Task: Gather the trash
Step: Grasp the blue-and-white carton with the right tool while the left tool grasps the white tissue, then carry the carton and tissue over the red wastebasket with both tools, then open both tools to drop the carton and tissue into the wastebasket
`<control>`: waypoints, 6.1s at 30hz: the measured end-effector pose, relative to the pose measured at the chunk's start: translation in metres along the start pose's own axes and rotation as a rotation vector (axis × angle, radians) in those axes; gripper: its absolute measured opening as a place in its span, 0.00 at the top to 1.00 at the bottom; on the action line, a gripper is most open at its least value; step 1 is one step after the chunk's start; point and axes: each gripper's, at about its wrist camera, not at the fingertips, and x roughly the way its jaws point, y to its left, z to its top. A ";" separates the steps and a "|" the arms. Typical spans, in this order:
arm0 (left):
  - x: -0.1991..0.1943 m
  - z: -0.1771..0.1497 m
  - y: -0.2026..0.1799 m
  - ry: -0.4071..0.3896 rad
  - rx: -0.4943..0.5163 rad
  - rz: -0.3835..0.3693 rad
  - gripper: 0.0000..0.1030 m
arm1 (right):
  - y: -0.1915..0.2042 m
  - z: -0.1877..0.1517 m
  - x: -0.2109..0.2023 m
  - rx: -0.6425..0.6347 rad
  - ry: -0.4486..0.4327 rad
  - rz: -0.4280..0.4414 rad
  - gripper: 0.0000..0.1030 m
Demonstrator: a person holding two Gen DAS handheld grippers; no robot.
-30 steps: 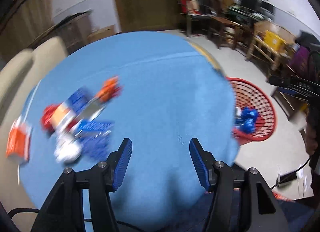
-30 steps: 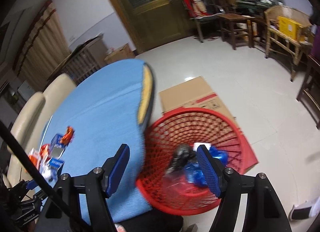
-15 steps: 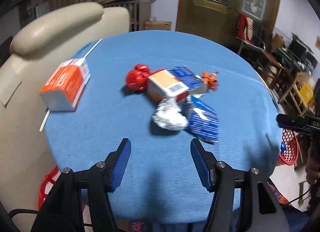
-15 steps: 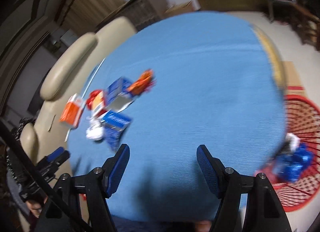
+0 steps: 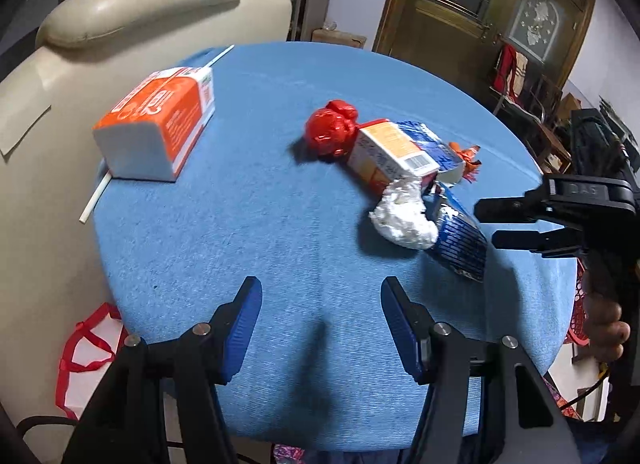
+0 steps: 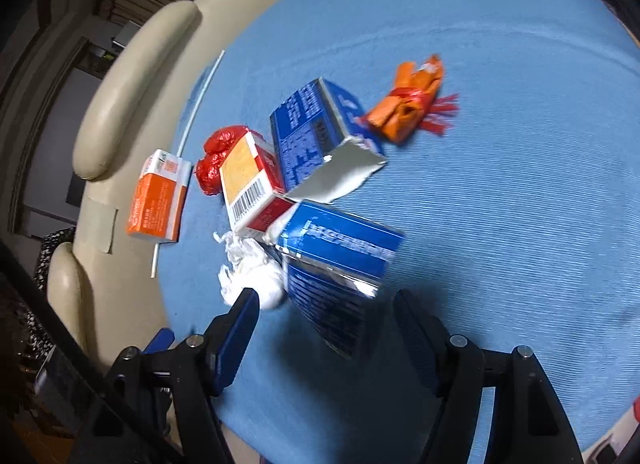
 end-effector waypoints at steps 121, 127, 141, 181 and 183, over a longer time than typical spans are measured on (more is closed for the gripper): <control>-0.066 0.011 -0.293 -0.222 0.603 0.147 0.59 | -0.144 -0.117 -0.185 0.186 -0.614 -0.179 0.37; -0.062 0.009 -0.302 -0.210 0.625 0.142 0.59 | -0.153 -0.120 -0.187 0.208 -0.617 -0.178 0.37; -0.052 0.002 -0.330 -0.195 0.689 0.126 0.59 | -0.183 -0.128 -0.192 0.271 -0.625 -0.171 0.37; 0.027 -0.019 -0.427 0.066 0.770 -0.242 0.40 | -0.300 -0.157 -0.199 0.614 -0.589 -0.083 0.30; 0.027 -0.016 -0.417 0.069 0.747 -0.240 0.40 | -0.297 -0.156 -0.201 0.603 -0.594 -0.090 0.30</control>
